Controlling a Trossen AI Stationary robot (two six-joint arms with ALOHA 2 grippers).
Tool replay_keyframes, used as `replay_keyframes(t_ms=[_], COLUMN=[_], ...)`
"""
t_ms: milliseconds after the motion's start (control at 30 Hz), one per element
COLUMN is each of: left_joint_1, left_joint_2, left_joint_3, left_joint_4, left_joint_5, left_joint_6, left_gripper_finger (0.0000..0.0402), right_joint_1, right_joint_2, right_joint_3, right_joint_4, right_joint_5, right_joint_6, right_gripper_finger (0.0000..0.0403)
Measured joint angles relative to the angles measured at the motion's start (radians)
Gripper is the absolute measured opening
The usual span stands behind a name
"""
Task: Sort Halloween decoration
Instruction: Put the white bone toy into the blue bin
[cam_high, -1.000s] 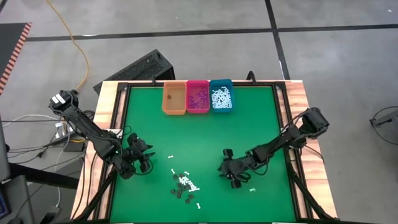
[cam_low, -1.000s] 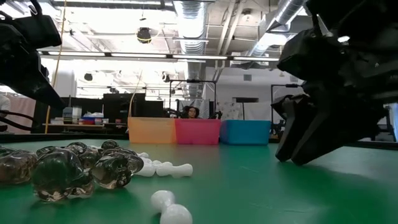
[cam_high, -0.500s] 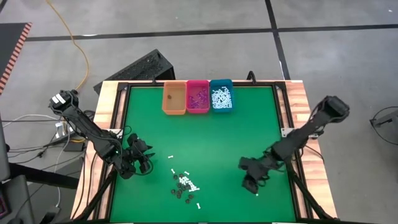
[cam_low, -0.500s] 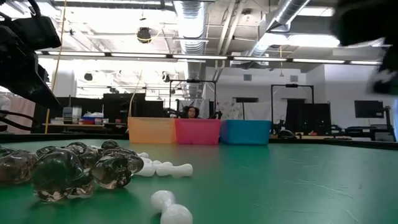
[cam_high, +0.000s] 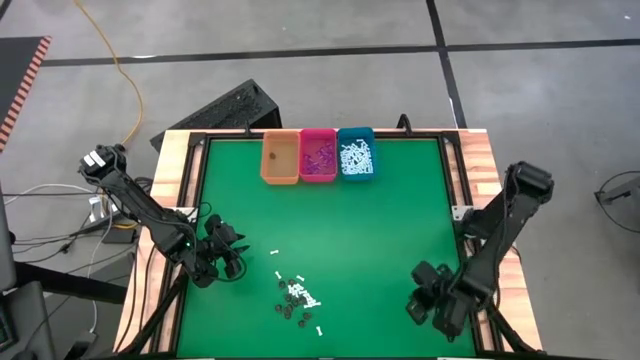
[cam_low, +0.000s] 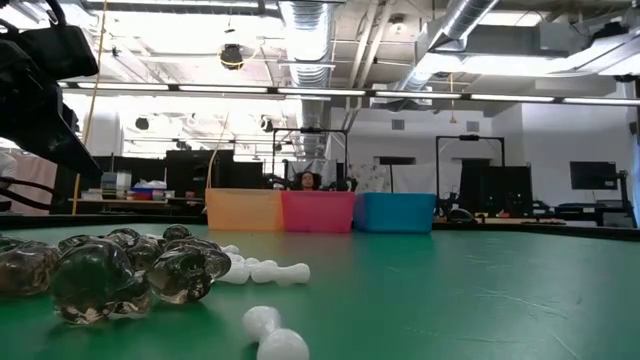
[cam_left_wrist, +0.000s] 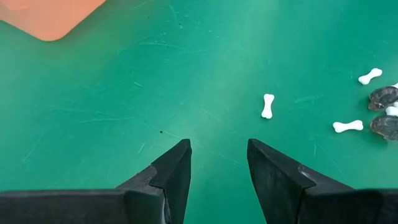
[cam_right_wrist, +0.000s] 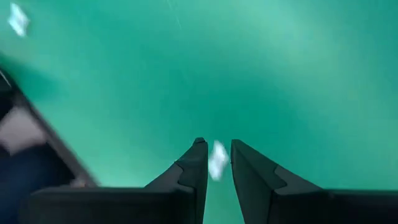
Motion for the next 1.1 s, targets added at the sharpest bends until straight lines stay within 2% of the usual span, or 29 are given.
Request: replay_keyframes(t_ms=[67, 133, 333, 600, 700, 800, 967, 1100], left_joint_1=[0.000, 0.000, 0.000, 0.000, 0.000, 0.000, 0.000, 0.000], left_joint_2=[0.000, 0.000, 0.000, 0.000, 0.000, 0.000, 0.000, 0.000], left_joint_3=[0.000, 0.000, 0.000, 0.000, 0.000, 0.000, 0.000, 0.000], left_joint_4=[0.000, 0.000, 0.000, 0.001, 0.002, 0.002, 0.001, 0.001], left_joint_5=[0.000, 0.000, -0.001, -0.009, -0.010, -0.010, -0.012, -0.037], left_joint_6=[-0.001, -0.004, -0.003, -0.016, -0.021, -0.021, -0.021, -0.022], left_gripper_finger=[0.0148, 0.0148, 0.0148, 0.0148, 0.0148, 0.0148, 0.0148, 0.0148], right_joint_1=[0.034, 0.059, 0.108, 0.147, 0.164, 0.184, 0.192, 0.180], right_joint_2=[0.067, 0.140, 0.385, 0.631, 0.678, 0.700, 0.714, 0.710], right_joint_3=[0.032, 0.064, 0.205, 0.424, 0.460, 0.465, 0.459, 0.401], right_joint_4=[-0.006, -0.022, -0.056, -0.367, -0.444, -0.448, -0.379, -0.278], right_joint_5=[0.132, 0.183, 0.171, 0.190, 0.201, 0.200, 0.205, 0.202], right_joint_6=[0.029, 0.081, 0.143, 0.261, 0.325, 0.365, 0.366, 0.373], right_gripper_finger=[0.0100, 0.0100, 0.0100, 0.0100, 0.0100, 0.0100, 0.0100, 0.0089])
